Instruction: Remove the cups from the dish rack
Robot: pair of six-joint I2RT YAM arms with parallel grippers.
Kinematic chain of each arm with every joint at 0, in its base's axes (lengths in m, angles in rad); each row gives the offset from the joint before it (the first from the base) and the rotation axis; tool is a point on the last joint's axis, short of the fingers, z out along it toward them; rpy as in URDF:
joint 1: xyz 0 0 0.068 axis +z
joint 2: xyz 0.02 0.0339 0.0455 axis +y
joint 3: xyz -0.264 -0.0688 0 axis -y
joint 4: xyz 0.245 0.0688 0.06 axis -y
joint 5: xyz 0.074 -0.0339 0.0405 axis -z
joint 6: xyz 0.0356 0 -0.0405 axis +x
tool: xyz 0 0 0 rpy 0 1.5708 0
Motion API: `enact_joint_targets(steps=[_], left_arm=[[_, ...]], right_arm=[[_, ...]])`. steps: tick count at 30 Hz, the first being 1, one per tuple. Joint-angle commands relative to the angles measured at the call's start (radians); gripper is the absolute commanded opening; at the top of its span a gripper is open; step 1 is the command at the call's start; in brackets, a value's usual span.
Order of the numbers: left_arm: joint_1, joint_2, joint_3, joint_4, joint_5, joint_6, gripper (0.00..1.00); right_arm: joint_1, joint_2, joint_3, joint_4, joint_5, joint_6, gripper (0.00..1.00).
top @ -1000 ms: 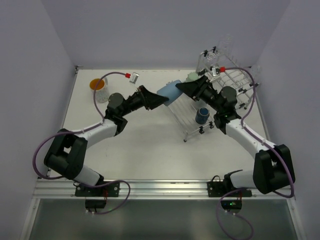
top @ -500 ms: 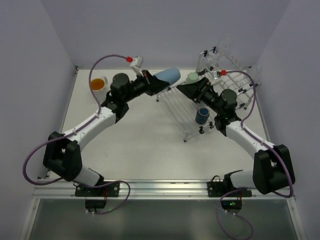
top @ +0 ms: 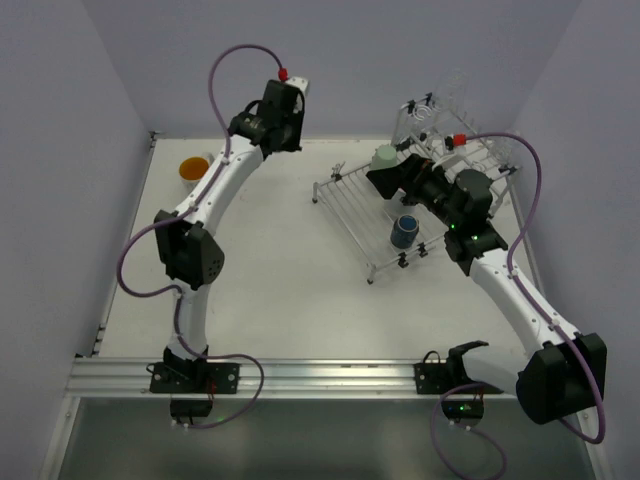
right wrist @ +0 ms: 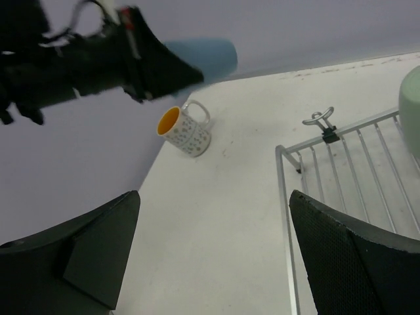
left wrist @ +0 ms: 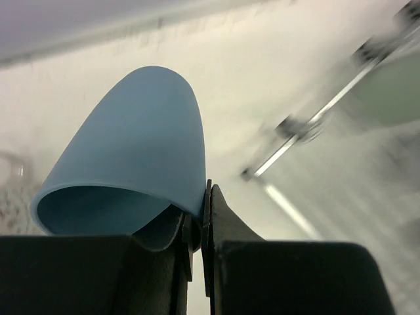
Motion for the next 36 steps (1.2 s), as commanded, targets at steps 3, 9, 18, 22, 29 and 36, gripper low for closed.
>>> enact_joint_targets(steps=[3,9,18,22,29,36], left_arm=[[0.021,0.09,-0.127,-0.27,-0.193,0.107,0.0],[0.058,0.126,-0.181,-0.276,-0.217,0.1,0.0],[0.148,0.178,-0.17,-0.278,-0.131,0.107,0.0],[0.164,0.176,-0.157,-0.287,-0.111,0.103,0.0],[0.185,0.167,-0.164,-0.286,-0.056,0.103,0.07],[0.19,0.189,-0.152,-0.286,-0.056,0.099,0.13]], right_arm=[[-0.001,-0.026,0.057,-0.116,0.064,-0.119,0.99],[-0.001,-0.006,0.063,-0.119,0.039,-0.118,0.99],[-0.001,0.007,0.067,-0.111,0.017,-0.107,0.99],[-0.001,0.015,0.072,-0.114,0.016,-0.105,0.99],[-0.003,0.032,0.077,-0.105,-0.004,-0.092,0.99],[-0.001,0.024,0.075,-0.104,-0.001,-0.09,0.99]])
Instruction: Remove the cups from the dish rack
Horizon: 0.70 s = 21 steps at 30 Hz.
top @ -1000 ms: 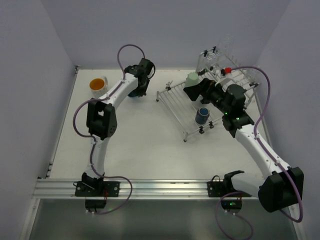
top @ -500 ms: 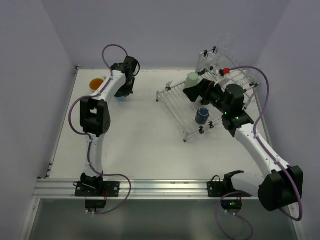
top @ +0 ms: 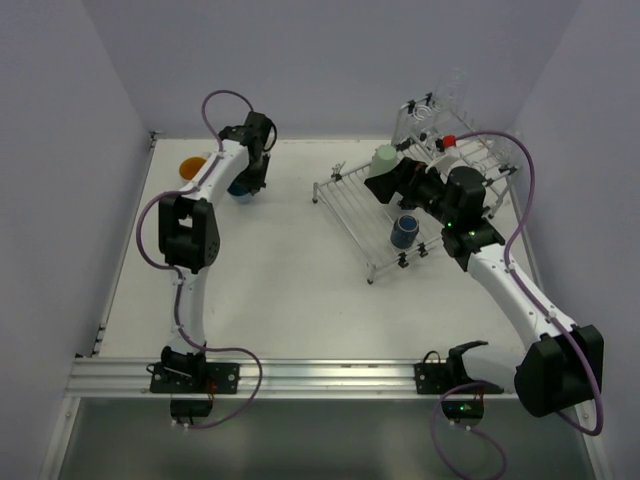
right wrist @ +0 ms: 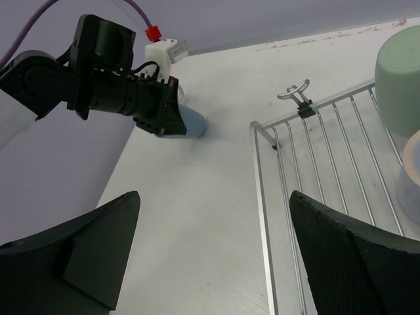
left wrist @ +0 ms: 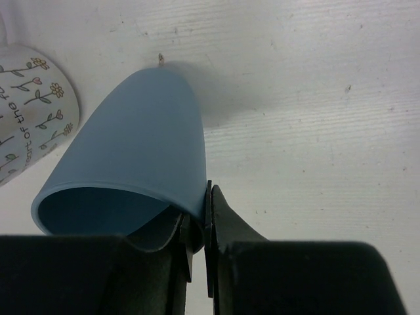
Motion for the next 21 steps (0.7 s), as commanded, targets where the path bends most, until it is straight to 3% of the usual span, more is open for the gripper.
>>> enact_joint_targets(steps=[1,9,21], left_arm=[[0.011,0.007,0.052,-0.011,0.009,0.024,0.15],[0.011,0.035,0.086,-0.006,-0.018,0.025,0.27],[0.013,0.023,0.144,0.023,-0.08,0.013,0.73]], right_arm=[[-0.001,-0.008,0.043,0.026,-0.015,0.004,0.99],[0.0,0.0,0.041,0.035,-0.027,0.014,0.99],[0.0,0.01,0.045,0.037,-0.022,0.008,0.99]])
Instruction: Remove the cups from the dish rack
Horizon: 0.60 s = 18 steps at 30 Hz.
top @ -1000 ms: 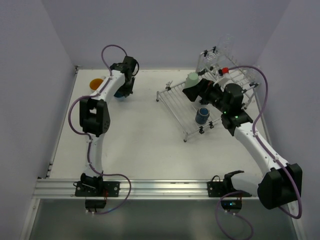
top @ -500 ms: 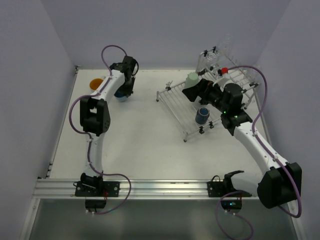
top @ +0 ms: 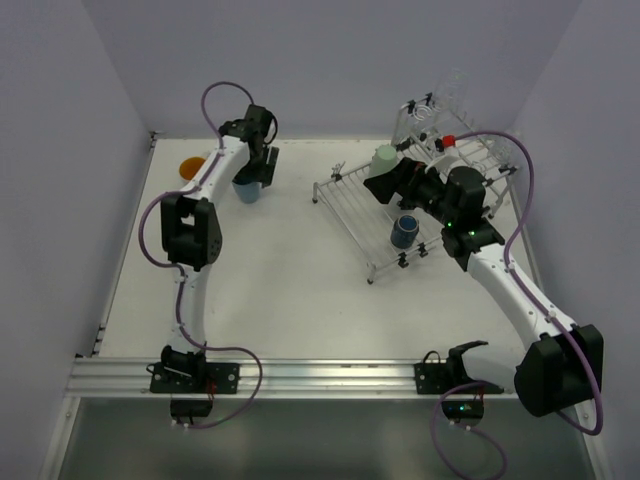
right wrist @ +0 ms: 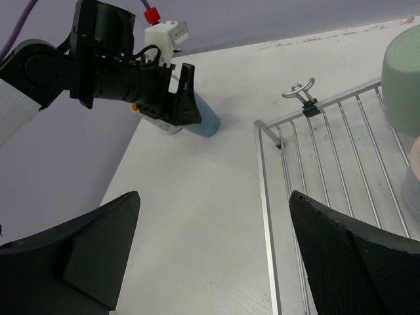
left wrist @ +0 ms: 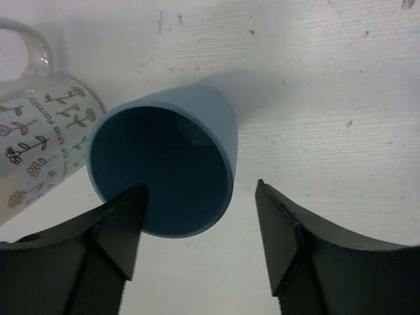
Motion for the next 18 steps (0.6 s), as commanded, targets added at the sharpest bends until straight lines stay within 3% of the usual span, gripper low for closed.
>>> enact_joint_targets(steps=[1,4,9,12,18], left_arm=[[0.01,-0.027,0.048,0.029,-0.034,0.005,0.83],[0.009,-0.067,0.04,0.06,-0.034,-0.003,1.0],[0.006,-0.214,-0.033,0.185,0.031,-0.029,1.0],[-0.013,-0.357,-0.143,0.349,0.059,-0.054,1.0],[-0.141,-0.625,-0.347,0.647,0.012,-0.081,1.0]], right_arm=[[0.0,0.007,0.045,0.031,-0.005,-0.003,0.99],[0.0,-0.001,0.045,0.017,0.033,-0.023,0.99],[0.0,-0.015,0.066,-0.09,0.138,-0.083,0.99],[0.003,-0.02,0.087,-0.208,0.28,-0.137,0.99],[0.049,-0.026,0.034,-0.345,0.527,-0.188,0.99]])
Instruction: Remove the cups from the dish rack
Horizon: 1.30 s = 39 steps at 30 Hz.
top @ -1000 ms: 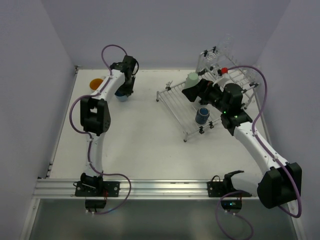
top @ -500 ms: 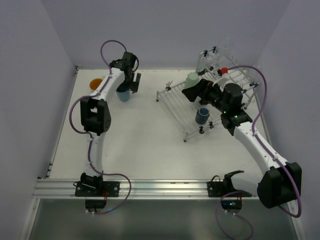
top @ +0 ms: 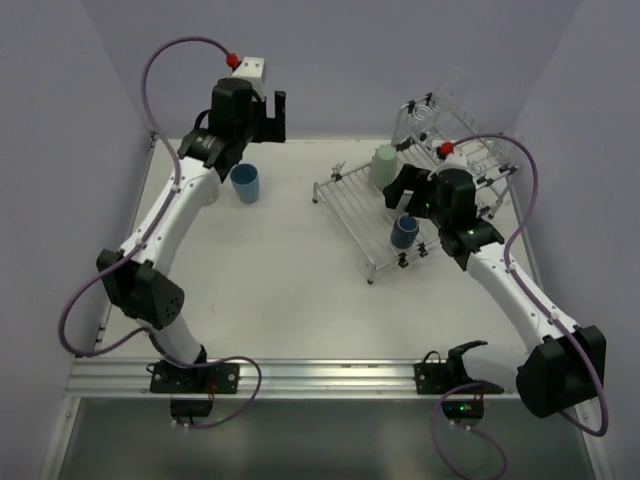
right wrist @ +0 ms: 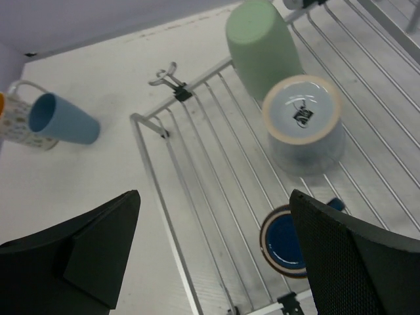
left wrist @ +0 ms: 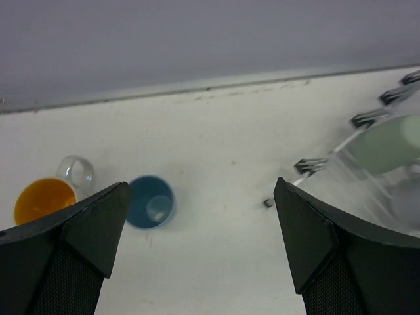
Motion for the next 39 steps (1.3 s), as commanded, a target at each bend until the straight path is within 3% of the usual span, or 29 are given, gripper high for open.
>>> enact_joint_targets(steps=[1,3,7,12,17,22,28,32,35,39], left_arm=[[-0.087,-0.186,-0.114,0.296,-0.006,-0.047,1.0],[-0.107,-0.292,-0.19,0.344,0.048,-0.117,1.0],[-0.152,-0.509,-0.534,0.528,0.229,-0.292,1.0],[-0.23,-0.654,-0.856,0.659,0.343,-0.346,1.0],[-0.239,-0.717,-1.037,0.729,0.436,-0.388,1.0],[-0.242,-0.751,-1.114,0.821,0.494,-0.415,1.0],[-0.242,-0.734,-1.163,0.883,0.519,-0.418,1.0],[-0.242,-0.726,-1.157,0.886,0.525,-0.414,1.0],[-0.242,-0.722,-1.148,0.895,0.54,-0.421,1.0],[-0.242,-0.714,-1.136,0.91,0.568,-0.441,1.0]], right_arm=[[0.039,-0.016,-0.014,-0.126,0.202,-0.058,0.99],[0.044,0.01,-0.019,-0.163,0.239,-0.064,0.99],[0.047,0.044,-0.02,-0.186,0.239,-0.08,0.99],[0.053,0.105,-0.002,-0.212,0.249,-0.084,0.99],[0.055,0.174,0.001,-0.206,0.235,-0.074,0.99],[0.058,0.238,0.023,-0.199,0.233,-0.064,0.98],[0.068,0.275,0.038,-0.197,0.246,-0.058,0.8],[0.076,0.233,0.031,-0.189,0.27,-0.055,0.4],[0.082,0.187,0.026,-0.183,0.281,-0.051,0.33],[0.092,0.079,0.006,-0.163,0.243,-0.046,0.3]])
